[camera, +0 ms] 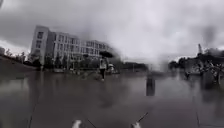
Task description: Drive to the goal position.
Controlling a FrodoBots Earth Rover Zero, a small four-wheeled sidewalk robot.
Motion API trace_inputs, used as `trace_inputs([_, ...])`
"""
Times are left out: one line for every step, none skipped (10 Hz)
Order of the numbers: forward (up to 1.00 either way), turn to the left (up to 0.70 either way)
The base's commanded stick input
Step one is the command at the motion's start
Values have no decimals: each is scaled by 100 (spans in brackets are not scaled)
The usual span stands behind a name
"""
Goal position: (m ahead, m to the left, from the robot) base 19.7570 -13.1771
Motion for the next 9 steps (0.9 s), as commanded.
trace_inputs([70,0])
trace_inputs([70,0])
trace_inputs([70,0])
trace_inputs([70,0])
trace_inputs([70,0])
trace_inputs([70,0])
trace_inputs([70,-2])
trace_inputs([70,-20])
trace_inputs([70,-34])
